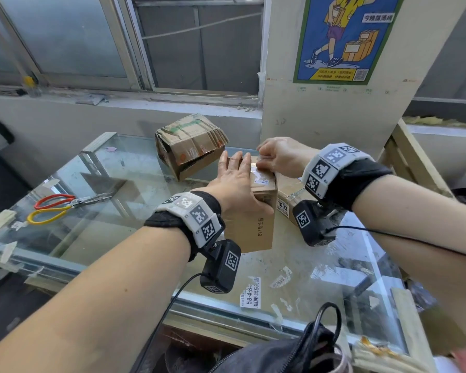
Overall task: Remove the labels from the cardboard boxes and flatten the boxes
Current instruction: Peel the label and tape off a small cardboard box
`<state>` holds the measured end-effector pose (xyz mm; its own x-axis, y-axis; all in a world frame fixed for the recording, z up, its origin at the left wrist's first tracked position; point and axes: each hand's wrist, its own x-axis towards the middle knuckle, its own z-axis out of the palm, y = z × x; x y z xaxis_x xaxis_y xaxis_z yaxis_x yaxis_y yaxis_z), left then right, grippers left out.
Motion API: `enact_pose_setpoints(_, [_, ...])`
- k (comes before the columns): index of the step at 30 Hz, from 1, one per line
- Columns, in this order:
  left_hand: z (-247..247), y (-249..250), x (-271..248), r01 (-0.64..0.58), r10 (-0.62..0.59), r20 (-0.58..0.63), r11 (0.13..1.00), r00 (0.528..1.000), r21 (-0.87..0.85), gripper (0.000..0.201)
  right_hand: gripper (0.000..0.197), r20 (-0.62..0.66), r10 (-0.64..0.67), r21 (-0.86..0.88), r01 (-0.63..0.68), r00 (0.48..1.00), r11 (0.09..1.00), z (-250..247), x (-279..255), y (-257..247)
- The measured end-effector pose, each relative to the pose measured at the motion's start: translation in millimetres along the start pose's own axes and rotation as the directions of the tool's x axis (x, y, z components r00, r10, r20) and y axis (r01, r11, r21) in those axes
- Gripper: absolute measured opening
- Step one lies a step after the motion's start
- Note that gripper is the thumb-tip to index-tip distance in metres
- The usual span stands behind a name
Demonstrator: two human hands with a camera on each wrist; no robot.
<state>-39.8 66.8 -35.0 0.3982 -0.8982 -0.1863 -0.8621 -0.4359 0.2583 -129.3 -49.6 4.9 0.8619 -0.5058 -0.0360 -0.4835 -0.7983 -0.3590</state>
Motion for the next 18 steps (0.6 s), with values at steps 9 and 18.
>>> enact_pose_setpoints(9, [-3,5,0,-0.019,0.019,-0.006,1.0,1.0,0.014,0.131,0.026,-0.077,0.129,0.365,-0.092,0.989,0.926,12,0,13])
enact_pose_setpoints(18, [-2,4,4,-0.021,0.021,0.001,1.0,1.0,0.005,0.13,0.02,0.072,0.257,0.891,-0.178,0.964,0.418,20,-3,21])
